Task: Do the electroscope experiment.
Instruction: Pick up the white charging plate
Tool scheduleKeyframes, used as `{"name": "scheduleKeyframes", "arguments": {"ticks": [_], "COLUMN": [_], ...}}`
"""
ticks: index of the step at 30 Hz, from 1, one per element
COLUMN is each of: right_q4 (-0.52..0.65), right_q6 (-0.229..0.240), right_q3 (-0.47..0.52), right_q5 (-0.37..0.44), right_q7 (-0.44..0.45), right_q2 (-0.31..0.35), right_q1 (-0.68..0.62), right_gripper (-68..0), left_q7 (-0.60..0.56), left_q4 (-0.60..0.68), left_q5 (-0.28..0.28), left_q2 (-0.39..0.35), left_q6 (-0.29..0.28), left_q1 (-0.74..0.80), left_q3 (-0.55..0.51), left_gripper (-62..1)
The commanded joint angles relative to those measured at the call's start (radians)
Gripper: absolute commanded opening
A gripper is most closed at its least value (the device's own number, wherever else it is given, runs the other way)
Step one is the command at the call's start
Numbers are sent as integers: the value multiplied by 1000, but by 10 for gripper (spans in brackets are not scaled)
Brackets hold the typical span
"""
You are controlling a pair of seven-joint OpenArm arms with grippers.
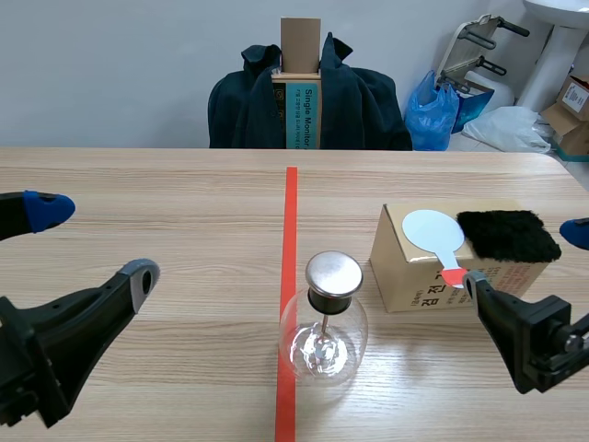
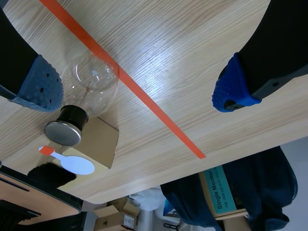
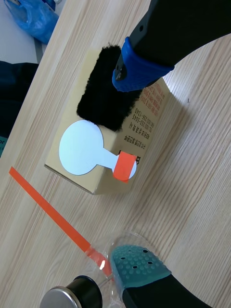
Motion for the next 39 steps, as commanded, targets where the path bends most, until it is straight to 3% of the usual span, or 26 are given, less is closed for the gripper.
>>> {"name": "scheduleKeyframes", "arguments": {"ticks": [1, 19, 25, 27, 30, 34, 36, 39], "right_q4": [18, 18, 24, 35, 65, 124, 125, 101], "right_q6": [13, 12, 13, 13, 30, 89, 86, 32], "right_q3": [4, 4, 5, 6, 6, -4, -21, -51], "right_q5": [16, 12, -42, -97, -314, -818, -1039, -1288], "right_q7": [24, 19, 37, 43, 13, -63, -65, -42], "right_q2": [5, -3, -3, -3, -2, 0, -2, -3], "right_q1": [3, 3, 3, 3, 4, 6, 5, -3], "right_gripper": [4, 4, 4, 4, 4, 4, 4, 4], "left_q7": [0, 1, 2, 2, 2, 1, 1, 1], "left_q4": [9, 9, 9, 9, 9, 9, 9, 9], "left_q5": [-10, -3, -3, -3, -3, -3, -3, -3], "left_q2": [-4, -3, -3, -3, -3, -3, -3, -3], "left_q6": [-2, -2, -2, -2, -6, -6, -6, -6], "left_q1": [5, 2, 2, 2, 2, 2, 2, 2], "left_q3": [6, 6, 6, 6, 6, 6, 6, 6], "left_gripper": [14, 14, 14, 14, 14, 14, 14, 14]}}
